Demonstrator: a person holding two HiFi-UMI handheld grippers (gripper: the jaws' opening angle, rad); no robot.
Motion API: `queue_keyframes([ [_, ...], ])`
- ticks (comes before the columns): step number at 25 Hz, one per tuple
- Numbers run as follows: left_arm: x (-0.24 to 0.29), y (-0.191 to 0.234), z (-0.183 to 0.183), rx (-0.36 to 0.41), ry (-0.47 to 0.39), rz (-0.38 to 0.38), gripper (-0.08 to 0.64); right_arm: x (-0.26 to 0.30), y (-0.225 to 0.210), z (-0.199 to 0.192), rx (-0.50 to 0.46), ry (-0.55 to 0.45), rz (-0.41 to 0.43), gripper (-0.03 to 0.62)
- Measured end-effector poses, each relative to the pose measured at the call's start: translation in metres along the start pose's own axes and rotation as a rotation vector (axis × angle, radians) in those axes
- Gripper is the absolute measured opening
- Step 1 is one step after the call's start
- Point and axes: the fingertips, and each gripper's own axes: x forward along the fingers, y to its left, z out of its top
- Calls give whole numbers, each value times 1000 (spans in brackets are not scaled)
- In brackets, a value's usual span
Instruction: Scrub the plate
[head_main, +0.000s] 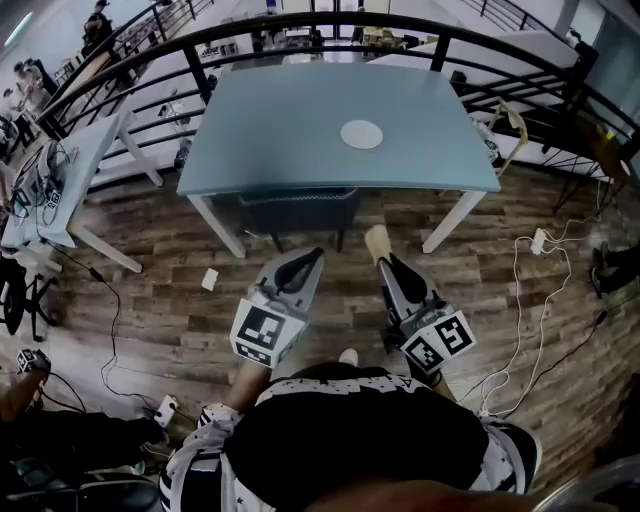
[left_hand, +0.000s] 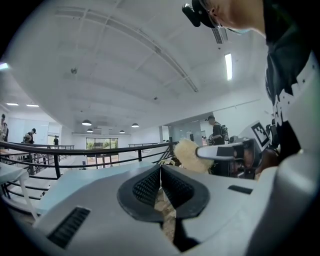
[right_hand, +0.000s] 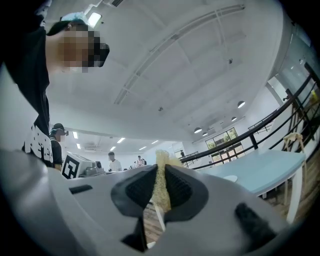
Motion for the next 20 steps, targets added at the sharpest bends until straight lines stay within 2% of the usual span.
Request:
queue_keyframes([
  [10,45,-25,10,12,18,-22,14,-19,-34,21,28,-21,7,52],
  [13,58,-33,13,7,20,-20,14,-23,-42,25,10,-6,15,52],
  [20,60,-32,13,23,40,-19,14,-19,-51,19,23,17,18,52],
])
